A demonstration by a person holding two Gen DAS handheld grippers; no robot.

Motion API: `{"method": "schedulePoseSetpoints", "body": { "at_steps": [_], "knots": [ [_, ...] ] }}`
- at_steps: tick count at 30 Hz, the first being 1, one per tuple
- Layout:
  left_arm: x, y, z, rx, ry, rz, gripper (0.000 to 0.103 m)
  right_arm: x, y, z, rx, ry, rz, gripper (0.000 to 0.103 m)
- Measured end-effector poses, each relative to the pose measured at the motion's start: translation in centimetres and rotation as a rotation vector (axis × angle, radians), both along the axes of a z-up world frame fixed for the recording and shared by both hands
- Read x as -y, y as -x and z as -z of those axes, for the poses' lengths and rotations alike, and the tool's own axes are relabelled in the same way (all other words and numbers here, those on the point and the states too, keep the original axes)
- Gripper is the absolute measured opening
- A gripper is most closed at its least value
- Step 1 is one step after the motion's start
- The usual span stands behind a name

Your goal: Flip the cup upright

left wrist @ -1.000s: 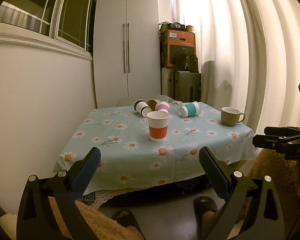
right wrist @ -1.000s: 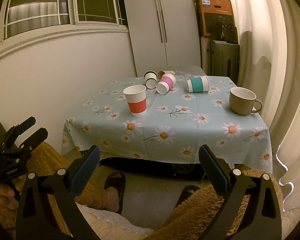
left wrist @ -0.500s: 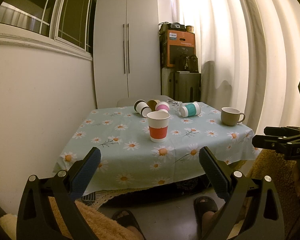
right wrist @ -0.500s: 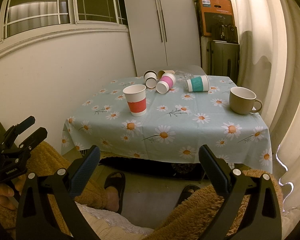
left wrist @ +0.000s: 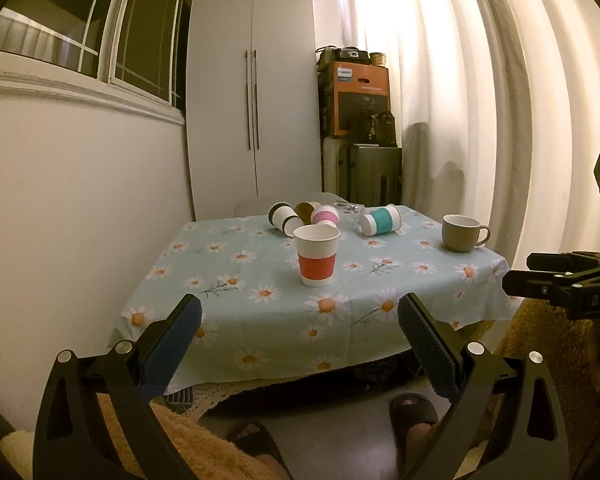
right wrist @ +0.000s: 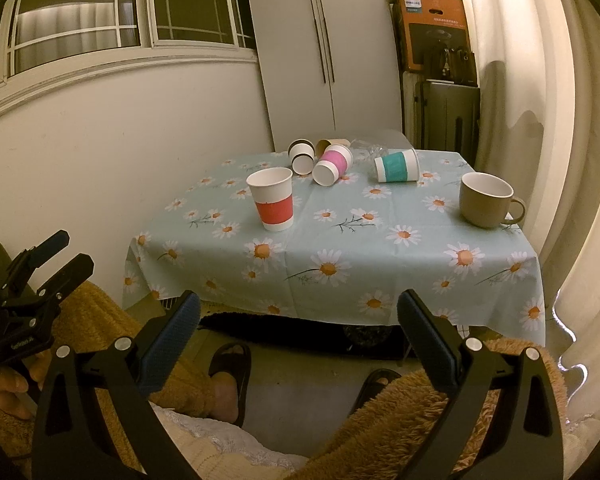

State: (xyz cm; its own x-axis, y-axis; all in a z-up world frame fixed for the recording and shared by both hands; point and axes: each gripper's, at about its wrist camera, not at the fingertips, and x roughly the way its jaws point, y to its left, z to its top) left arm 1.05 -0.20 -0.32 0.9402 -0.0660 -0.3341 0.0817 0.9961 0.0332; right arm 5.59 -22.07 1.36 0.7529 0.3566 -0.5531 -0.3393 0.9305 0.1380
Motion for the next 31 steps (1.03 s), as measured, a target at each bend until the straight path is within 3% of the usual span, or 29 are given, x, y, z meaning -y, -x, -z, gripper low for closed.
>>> {"method": "schedulePoseSetpoints", "body": {
  "at_steps": [31],
  "knots": [
    [-0.12, 0.08, -0.18, 0.000, -0.002, 0.002, 0.096, -0.03, -0.02, -0.03, -0.001, 0.000, -0.001, 0.098]
  ]
}}
